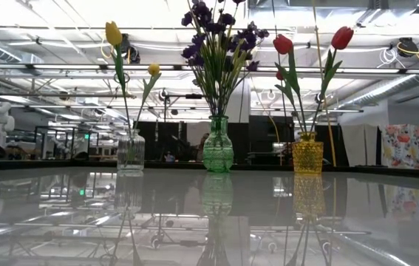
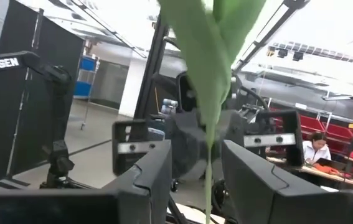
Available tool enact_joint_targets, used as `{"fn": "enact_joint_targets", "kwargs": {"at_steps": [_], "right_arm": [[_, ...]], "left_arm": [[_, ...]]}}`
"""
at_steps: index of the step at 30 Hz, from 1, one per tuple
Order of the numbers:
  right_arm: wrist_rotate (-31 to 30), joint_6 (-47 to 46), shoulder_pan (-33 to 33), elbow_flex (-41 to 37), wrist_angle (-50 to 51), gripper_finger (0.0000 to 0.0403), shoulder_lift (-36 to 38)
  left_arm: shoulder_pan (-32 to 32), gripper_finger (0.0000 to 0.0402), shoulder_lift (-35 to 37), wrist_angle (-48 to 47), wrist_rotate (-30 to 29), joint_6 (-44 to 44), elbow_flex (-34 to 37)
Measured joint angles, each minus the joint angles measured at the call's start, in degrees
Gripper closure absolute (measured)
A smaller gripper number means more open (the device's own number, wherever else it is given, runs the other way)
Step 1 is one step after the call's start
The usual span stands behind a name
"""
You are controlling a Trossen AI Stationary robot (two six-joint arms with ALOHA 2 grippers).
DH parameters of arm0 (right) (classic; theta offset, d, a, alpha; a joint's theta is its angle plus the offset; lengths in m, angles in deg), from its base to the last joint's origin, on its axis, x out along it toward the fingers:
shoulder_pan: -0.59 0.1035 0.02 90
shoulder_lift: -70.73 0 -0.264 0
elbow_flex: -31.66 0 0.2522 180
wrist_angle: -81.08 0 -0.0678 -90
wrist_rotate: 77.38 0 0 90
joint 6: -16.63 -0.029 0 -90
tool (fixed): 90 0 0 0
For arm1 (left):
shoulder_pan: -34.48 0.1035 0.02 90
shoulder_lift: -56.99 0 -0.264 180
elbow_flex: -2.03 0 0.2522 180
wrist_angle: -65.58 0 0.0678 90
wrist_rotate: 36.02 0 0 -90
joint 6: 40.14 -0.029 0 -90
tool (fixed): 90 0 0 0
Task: Sort flowers into vase by color
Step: Put the yellow flower into the transparent vase
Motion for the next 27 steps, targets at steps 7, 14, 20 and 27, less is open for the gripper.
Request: {"fn": "enact_joint_targets", "kwargs": {"at_steps": [7,14,20,27], "right_arm": [[1.22,0.15,-0.02,0.0,-0.3,0.0271,0.0],[1.32,1.31,-0.02,0.0,-1.34,0.031,0.0],[1.32,1.59,0.0,-0.02,-1.22,0.0393,0.0],[-0.93,1.47,0.11,-0.04,0.16,0.04,0.26]], "left_arm": [[0.74,0.0401,-1.59,1.22,2.89,0.4,0.07],[0.8,0.0401,-1.52,1.07,2.89,0.42,0.07],[1.0,0.0396,-1.5,-0.02,2.84,0.62,0.04],[-0.41,0.0319,-1.09,-5.89,-7.88,0.45,-0.04]]}}
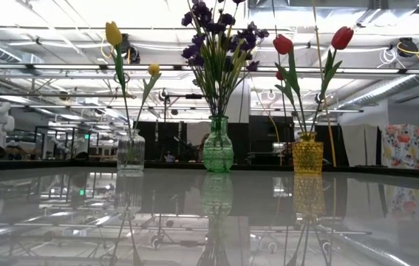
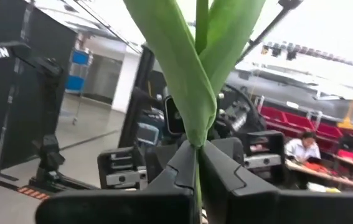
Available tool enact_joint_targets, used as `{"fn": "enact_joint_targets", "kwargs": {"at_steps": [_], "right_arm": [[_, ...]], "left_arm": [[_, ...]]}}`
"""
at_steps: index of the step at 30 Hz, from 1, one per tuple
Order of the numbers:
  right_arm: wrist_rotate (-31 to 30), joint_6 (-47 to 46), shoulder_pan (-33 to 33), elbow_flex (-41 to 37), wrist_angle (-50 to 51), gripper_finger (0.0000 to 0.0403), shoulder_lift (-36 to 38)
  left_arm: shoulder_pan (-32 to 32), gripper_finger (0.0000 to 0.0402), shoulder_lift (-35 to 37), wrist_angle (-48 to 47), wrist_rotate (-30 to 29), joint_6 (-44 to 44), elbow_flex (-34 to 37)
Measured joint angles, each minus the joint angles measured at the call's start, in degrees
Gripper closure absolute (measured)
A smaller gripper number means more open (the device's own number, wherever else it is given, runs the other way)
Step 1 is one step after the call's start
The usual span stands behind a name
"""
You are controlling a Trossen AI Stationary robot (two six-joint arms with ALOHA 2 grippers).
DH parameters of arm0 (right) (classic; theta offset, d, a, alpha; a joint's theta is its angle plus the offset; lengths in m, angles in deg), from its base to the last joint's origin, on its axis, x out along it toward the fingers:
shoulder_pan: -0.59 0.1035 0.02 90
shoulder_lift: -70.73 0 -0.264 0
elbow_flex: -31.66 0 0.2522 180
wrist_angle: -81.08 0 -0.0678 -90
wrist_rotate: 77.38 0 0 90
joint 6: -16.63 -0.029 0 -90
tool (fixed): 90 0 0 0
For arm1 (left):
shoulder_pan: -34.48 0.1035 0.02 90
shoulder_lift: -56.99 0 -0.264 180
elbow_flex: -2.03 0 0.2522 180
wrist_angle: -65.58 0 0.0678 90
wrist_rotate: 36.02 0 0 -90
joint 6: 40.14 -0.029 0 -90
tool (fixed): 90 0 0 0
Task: Sort flowers into vase by color
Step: Put the yellow flower into the transparent vase
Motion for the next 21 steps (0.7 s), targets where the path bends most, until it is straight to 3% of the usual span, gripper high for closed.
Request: {"fn": "enact_joint_targets", "kwargs": {"at_steps": [5,9,15,21], "right_arm": [[-2.92,-2.03,-0.04,0.07,5.73,0.0401,2.05],[-5.64,-6.86,-0.67,2.74,18.72,0.0402,3.23],[-7.34,-17.09,-3.44,10.98,42.63,0.0402,0.75],[-7.78,-18.24,-3.54,15.38,49.66,0.0403,-3.01]], "left_arm": [[-2.6,0.0218,3.76,-10.58,-9.75,5.08,-0.4],[-4.06,0.0161,5.3,-11.32,-10.53,11.96,-0.4],[-2.96,0.0143,5.29,-11.97,-9.74,18.88,-0.42],[1.82,0.0142,4.94,-22.48,-4.62,31.83,-0.42]]}}
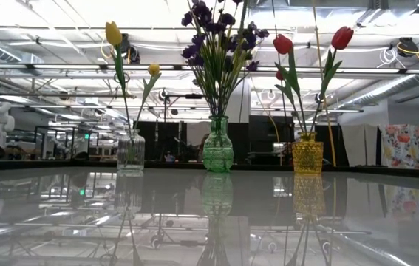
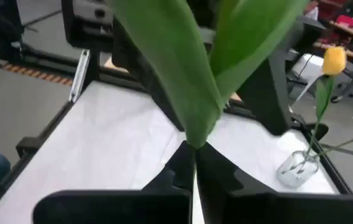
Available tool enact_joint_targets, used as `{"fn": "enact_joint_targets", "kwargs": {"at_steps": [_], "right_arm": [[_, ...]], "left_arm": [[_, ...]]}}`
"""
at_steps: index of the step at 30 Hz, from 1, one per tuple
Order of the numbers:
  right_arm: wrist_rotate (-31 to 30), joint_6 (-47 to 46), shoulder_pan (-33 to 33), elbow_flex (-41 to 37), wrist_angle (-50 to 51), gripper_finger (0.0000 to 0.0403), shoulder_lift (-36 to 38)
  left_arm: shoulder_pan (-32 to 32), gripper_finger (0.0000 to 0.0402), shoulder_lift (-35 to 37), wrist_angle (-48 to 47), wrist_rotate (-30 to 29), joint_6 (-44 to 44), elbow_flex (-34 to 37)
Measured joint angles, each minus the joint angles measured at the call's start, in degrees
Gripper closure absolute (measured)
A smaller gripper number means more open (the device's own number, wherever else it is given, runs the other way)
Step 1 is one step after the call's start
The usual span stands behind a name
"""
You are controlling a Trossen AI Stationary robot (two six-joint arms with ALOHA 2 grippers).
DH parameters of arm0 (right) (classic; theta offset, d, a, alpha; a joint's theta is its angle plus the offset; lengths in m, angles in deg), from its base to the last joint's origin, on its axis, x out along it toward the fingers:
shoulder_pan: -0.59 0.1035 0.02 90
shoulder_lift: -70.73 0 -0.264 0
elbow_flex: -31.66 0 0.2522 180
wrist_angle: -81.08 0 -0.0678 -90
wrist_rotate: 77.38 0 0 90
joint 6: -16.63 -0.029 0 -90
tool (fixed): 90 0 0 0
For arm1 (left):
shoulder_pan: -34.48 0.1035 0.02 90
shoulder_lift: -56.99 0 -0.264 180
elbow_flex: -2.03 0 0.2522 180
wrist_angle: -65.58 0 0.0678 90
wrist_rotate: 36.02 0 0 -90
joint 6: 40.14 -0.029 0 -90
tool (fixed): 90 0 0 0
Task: Sort flowers into vase by color
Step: Put the yellow flower into the transparent vase
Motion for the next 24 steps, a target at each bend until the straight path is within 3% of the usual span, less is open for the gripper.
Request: {"fn": "enact_joint_targets", "kwargs": {"at_steps": [3,5,14,24], "right_arm": [[0.47,0.01,-0.02,0.44,-0.12,0.0403,-1.13],[0.51,0.05,-0.29,0.44,-0.12,0.0403,-1.39],[0.46,-0.19,-1.11,0.46,0.74,0.0403,-1.45],[0.43,-1.48,-2.04,0.46,1.91,0.0402,-1.45]], "left_arm": [[1.85,0.0142,0.03,-1.83,8.52,2.06,0.0],[2.56,0.0142,-0.07,-2.29,10.79,2.5,0.02],[2.6,0.0146,-0.05,-3.12,11.38,-0.1,0.02],[2.36,0.0224,-0.05,-1.86,11.36,-3.26,0.02]]}}
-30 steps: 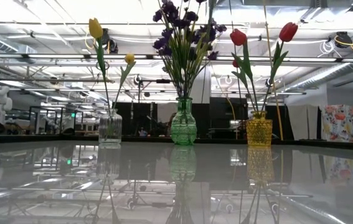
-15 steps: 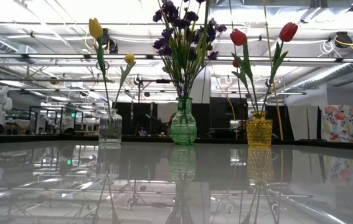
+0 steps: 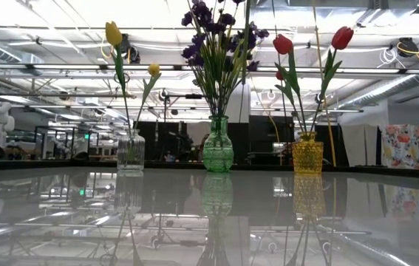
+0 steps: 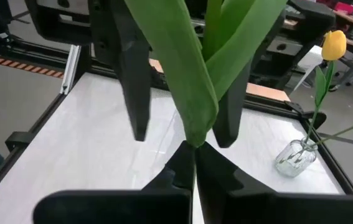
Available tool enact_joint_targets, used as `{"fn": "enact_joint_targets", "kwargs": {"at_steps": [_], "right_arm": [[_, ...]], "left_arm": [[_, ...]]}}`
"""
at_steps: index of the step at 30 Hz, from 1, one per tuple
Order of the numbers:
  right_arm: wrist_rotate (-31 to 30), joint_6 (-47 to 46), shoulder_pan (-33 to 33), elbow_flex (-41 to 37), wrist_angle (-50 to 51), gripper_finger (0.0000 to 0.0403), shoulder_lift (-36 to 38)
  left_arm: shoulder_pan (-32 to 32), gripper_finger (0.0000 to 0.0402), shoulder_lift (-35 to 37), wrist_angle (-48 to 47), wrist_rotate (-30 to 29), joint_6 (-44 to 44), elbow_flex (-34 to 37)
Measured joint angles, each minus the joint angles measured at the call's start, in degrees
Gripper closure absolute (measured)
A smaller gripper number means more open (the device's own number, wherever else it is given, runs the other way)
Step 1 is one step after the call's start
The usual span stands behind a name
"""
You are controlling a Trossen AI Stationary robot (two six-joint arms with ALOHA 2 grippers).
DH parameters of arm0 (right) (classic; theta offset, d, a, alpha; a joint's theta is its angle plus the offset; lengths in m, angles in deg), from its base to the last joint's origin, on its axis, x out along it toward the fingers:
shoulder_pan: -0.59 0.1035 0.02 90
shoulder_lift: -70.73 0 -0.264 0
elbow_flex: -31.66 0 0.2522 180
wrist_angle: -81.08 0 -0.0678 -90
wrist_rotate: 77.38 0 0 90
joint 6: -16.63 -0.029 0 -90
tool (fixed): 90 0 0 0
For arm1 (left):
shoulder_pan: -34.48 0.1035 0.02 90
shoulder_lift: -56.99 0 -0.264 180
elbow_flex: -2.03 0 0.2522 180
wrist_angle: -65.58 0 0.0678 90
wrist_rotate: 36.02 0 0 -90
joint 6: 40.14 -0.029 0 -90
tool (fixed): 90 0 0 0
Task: Sort flowers into vase by color
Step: Put the yellow flower into the transparent vase
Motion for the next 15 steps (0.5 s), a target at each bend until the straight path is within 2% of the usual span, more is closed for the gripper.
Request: {"fn": "enact_joint_targets", "kwargs": {"at_steps": [15], "right_arm": [[0.41,-0.46,-0.1,0.0,0.15,0.0403,0.0]], "left_arm": [[0.02,0.0336,0.02,-0.43,-0.04,-1.93,0.0]]}}
